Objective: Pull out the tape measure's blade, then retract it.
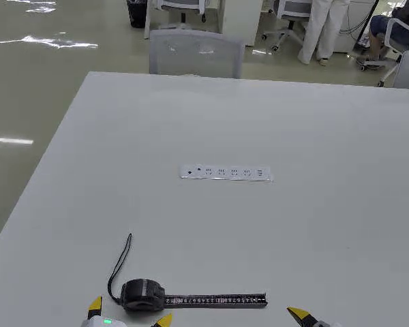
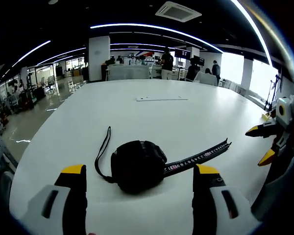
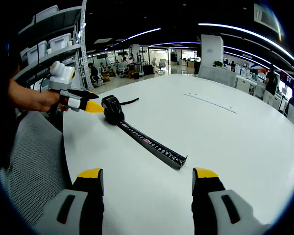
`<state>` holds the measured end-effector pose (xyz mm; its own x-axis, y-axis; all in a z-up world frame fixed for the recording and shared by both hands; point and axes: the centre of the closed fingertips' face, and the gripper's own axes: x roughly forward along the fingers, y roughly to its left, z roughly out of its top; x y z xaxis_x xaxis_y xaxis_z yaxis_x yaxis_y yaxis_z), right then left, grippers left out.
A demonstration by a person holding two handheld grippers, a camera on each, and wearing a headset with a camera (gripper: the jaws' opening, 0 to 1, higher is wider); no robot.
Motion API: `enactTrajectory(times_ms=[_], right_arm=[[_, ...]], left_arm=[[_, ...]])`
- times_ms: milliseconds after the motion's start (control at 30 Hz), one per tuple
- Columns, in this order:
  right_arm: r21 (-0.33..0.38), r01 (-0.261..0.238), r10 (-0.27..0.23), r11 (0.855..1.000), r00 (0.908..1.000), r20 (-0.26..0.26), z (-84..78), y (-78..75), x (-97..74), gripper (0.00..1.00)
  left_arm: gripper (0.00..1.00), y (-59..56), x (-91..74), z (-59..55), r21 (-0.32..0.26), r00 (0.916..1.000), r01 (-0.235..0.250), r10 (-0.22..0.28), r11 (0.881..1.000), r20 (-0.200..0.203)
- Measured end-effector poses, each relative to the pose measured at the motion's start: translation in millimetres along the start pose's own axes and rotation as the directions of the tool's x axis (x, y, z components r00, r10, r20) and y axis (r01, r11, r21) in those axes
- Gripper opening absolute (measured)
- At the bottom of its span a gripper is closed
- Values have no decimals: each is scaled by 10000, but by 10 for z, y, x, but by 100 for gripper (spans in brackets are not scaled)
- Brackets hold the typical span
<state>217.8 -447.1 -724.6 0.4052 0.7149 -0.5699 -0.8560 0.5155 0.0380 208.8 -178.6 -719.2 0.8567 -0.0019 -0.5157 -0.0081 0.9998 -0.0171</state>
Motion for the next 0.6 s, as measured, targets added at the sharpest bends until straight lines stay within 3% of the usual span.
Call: enactTrajectory(times_ms=[33,267,367,600], right_arm=[[-133,-8,8,9999,10000,15,-1,-21,6,72],[-464,-388,390,9982,9992,41,0,-117,64,67],[-584,-637,622,9963,9977,-264,-45,-186,108,63],[-1006,-1063,1037,9892,9941,-303,-45,-290,195,57]], left_arm=[[87,-3,13,17,-338,9999,-30,36,9994,166],[83,0,90,-12,-336,9999,-161,163,9993,46],[80,5,118,-8,-326,9995,-286,288,9991,84],[77,-8,161,-29,-356,9988,-485,486,9982,13]])
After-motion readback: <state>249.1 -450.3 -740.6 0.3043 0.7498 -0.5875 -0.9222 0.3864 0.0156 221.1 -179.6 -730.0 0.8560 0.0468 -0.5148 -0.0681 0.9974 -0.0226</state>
